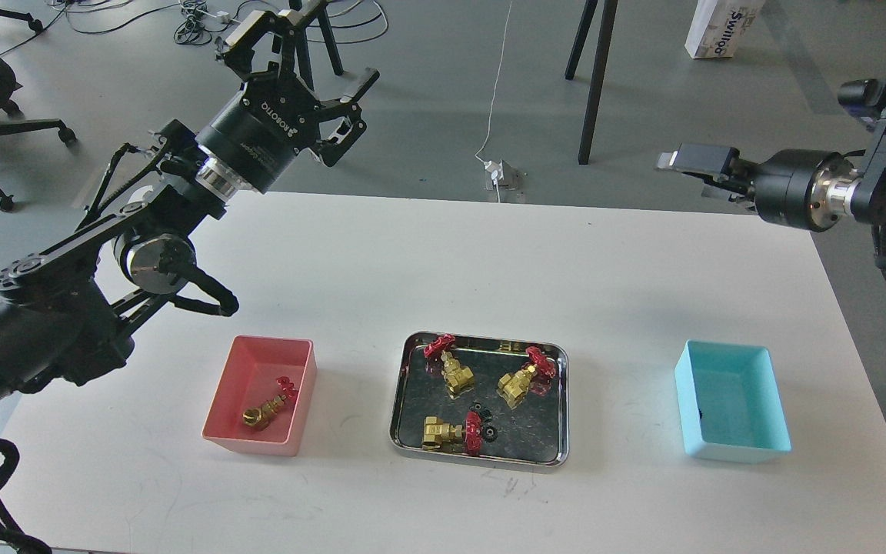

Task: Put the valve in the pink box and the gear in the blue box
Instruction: 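Lift the right gripper away from the tray and retract it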

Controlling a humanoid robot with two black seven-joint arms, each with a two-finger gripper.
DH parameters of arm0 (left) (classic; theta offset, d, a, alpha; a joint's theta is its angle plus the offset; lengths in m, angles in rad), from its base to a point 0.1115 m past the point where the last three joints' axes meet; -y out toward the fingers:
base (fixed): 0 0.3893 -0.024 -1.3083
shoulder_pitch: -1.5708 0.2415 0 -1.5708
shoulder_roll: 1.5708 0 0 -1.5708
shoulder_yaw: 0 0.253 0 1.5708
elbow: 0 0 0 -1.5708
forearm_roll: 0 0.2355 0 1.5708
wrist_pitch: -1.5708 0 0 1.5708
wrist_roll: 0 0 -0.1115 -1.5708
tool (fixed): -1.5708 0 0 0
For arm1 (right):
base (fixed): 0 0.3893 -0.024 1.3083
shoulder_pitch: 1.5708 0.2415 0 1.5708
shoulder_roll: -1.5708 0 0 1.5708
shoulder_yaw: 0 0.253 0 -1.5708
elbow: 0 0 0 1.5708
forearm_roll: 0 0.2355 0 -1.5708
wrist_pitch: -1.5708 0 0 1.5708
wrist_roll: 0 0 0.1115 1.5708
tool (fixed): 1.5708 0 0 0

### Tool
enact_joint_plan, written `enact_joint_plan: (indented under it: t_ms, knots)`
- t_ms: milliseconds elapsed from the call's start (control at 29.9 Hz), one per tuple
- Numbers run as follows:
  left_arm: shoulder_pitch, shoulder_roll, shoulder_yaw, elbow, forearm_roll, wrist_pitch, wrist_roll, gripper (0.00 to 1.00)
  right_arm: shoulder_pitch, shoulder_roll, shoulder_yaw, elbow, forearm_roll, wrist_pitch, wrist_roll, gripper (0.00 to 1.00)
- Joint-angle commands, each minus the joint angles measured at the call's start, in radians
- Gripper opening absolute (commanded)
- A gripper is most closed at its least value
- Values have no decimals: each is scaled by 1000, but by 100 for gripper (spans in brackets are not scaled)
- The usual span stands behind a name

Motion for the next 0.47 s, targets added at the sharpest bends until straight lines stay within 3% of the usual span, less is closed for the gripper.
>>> enact_joint_plan:
  t_ms: [0,67,134,267,434]
  knots:
    - [-91,-18,11,122,-4,0,0,86,-74,87,103,-208,605,99,179,100]
    - [-125,-41,20,194,-1,0,0,86,-128,133,137,-280,727,231,262,100]
    - [-136,-73,13,306,-11,0,0,87,-183,165,186,-326,749,231,325,100]
    - [-116,-240,-24,553,-63,0,0,87,-269,187,293,-340,748,231,325,100]
    - [-3,-310,-75,598,-91,0,0,89,-301,187,428,-337,748,231,325,100]
